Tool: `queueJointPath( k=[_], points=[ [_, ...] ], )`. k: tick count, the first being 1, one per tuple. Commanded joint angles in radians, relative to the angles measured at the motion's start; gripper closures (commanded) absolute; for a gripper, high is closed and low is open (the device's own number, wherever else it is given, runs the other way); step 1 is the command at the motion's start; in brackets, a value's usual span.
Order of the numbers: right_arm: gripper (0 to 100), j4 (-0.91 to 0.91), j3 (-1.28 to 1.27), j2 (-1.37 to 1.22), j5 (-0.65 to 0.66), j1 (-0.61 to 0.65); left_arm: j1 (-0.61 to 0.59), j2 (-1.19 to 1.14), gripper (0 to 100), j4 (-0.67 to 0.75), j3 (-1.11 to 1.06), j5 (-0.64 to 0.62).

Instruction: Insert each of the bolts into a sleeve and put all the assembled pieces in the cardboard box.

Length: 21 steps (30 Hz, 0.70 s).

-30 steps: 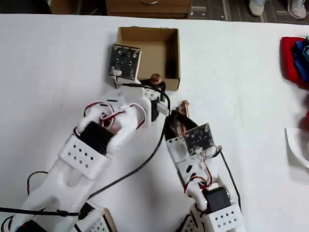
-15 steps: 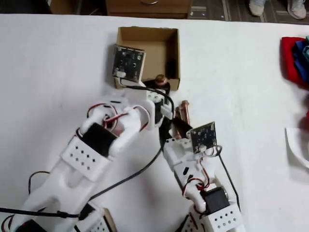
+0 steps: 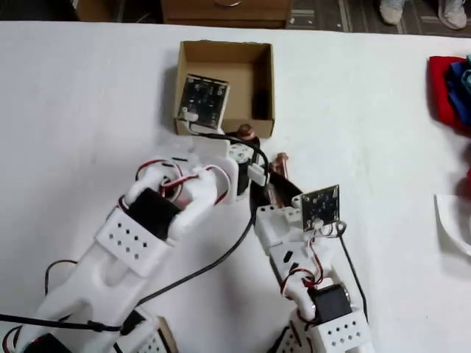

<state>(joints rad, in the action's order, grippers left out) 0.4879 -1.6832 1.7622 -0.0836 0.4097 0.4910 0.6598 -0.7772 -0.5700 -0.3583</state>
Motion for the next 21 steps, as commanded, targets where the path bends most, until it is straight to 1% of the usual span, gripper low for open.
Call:
queueJointPath(
  k=[1,6,12,13,16,18,21],
  points=[
    [97.7,-0.027,-0.011,0.004,-0.008,-0.015,0.012,0.031,97,-0.002,-0.015,-0.011],
    [97.7,-0.024,-0.011,0.004,-0.008,-0.015,0.012,0.038,97,0.009,-0.018,-0.009],
    [97.7,-0.022,-0.011,-0.001,-0.005,-0.015,0.008,0.031,97,0.015,0.073,-0.009],
    [97.7,-0.022,-0.011,-0.001,0.014,-0.013,0.011,0.031,97,0.015,0.085,-0.009],
    [97.7,-0.025,-0.011,-0.001,0.138,-0.010,0.011,0.031,97,0.017,0.101,-0.009],
    [97.7,-0.027,-0.011,-0.001,0.192,-0.010,0.011,0.031,97,0.014,0.093,-0.009],
    [97.7,-0.027,-0.011,-0.001,0.186,-0.010,0.012,0.029,97,0.018,0.076,-0.009]
  ],
)
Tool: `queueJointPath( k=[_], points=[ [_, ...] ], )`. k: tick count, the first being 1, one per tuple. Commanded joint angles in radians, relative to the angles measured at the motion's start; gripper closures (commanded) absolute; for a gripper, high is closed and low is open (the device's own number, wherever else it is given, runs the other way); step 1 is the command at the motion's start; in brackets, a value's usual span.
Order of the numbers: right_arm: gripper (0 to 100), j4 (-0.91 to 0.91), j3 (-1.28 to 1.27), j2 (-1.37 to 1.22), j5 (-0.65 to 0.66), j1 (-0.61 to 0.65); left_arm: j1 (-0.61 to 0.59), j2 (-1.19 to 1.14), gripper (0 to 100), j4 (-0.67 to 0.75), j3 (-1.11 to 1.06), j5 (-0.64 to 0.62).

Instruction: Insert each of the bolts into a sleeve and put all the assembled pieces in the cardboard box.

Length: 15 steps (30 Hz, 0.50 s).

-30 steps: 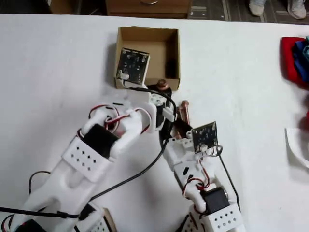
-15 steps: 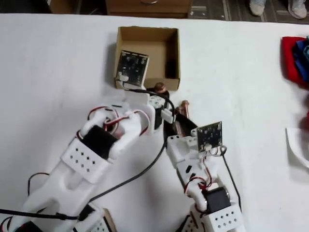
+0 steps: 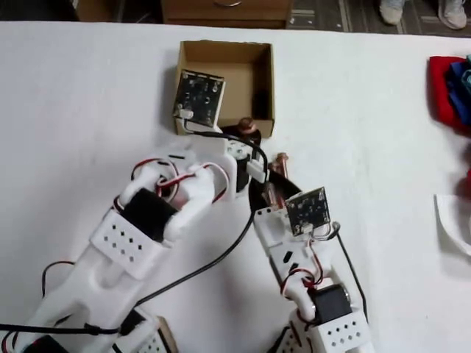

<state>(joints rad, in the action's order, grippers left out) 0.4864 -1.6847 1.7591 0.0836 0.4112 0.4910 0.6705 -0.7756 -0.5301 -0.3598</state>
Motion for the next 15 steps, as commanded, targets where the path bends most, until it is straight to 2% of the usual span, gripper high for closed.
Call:
queueJointPath(
  k=[1,15],
  points=[
    [97.7,-0.025,-0.009,0.002,0.011,-0.012,0.012,0.018,97,0.017,0.028,-0.008],
    [97.7,-0.021,-0.009,0.004,0.000,-0.010,0.051,0.017,97,0.066,-0.010,-0.008]
  ],
)
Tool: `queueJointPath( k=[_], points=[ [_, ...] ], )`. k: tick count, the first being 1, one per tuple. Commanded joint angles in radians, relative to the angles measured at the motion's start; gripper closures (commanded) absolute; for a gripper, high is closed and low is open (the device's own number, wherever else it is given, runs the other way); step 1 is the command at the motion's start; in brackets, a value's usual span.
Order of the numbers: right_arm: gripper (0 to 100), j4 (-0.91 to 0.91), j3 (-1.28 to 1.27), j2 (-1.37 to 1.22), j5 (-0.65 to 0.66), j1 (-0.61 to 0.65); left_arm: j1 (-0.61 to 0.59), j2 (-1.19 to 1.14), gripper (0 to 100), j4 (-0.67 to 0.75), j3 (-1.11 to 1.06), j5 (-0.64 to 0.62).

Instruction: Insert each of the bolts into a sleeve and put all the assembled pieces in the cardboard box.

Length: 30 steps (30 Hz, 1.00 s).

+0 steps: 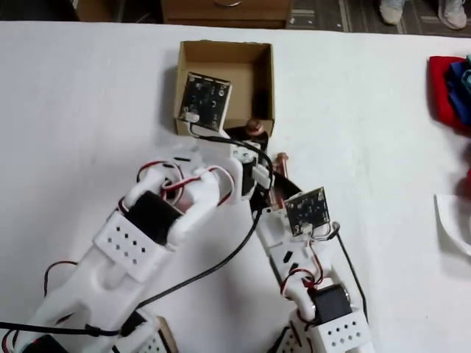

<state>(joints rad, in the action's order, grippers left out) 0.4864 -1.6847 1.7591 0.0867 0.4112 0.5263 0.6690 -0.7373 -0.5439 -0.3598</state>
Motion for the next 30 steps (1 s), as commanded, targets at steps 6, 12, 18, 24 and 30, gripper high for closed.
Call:
queueJointPath(
  k=[6,12,18,24,30],
  points=[
    [97.7,-0.021,-0.009,0.005,-0.003,-0.010,0.012,0.018,97,0.029,-0.045,-0.008],
    [97.7,-0.021,-0.009,0.007,-0.003,-0.010,0.014,0.018,97,0.032,-0.114,-0.008],
    [97.7,-0.021,-0.009,0.007,-0.003,-0.010,0.014,0.020,97,0.064,-0.165,-0.009],
    [97.7,-0.021,-0.009,0.007,-0.003,-0.010,0.014,0.020,94,0.055,-0.197,-0.006],
    [97.7,-0.019,-0.009,0.007,-0.003,-0.012,0.014,0.023,73,-0.006,-0.188,-0.009]
  ],
)
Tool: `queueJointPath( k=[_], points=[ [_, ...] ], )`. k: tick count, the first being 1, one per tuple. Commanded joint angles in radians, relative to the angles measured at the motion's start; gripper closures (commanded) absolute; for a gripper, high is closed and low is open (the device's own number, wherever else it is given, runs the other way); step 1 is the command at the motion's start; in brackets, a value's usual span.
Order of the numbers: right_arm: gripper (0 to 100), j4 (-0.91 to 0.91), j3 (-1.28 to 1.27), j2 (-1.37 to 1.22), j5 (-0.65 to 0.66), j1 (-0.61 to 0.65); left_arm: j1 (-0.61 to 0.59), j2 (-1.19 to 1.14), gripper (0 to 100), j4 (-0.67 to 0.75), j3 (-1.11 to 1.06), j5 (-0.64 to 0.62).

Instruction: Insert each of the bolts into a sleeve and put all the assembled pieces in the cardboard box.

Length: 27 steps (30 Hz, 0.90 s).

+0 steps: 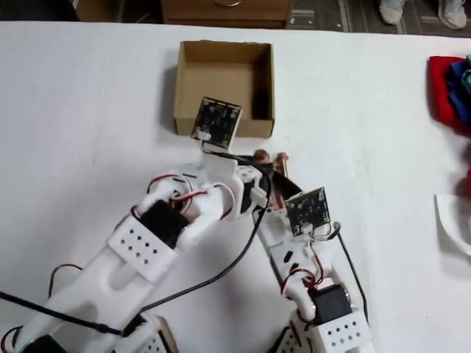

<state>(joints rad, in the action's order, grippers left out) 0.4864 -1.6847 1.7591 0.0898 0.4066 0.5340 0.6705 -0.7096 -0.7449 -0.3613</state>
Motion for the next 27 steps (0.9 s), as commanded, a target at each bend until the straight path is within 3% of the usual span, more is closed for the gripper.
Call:
queueJointPath(
  k=[1,13,18,25,27],
  points=[
    [97.7,-0.019,-0.009,0.007,-0.006,-0.007,0.006,0.025,72,-0.049,0.013,-0.009],
    [97.7,-0.019,-0.009,-0.001,-0.006,-0.015,-0.011,0.029,72,-0.160,0.213,-0.002],
    [97.7,-0.019,-0.009,-0.001,-0.020,-0.059,-0.126,0.029,72,-0.213,0.300,-0.002],
    [97.8,-0.025,-0.009,0.005,-0.376,-0.205,-0.384,0.026,72,-0.407,0.289,-0.002],
    [97.8,-0.027,-0.006,0.007,-0.381,-0.219,-0.434,0.025,72,-0.477,0.240,0.015]
  ],
)
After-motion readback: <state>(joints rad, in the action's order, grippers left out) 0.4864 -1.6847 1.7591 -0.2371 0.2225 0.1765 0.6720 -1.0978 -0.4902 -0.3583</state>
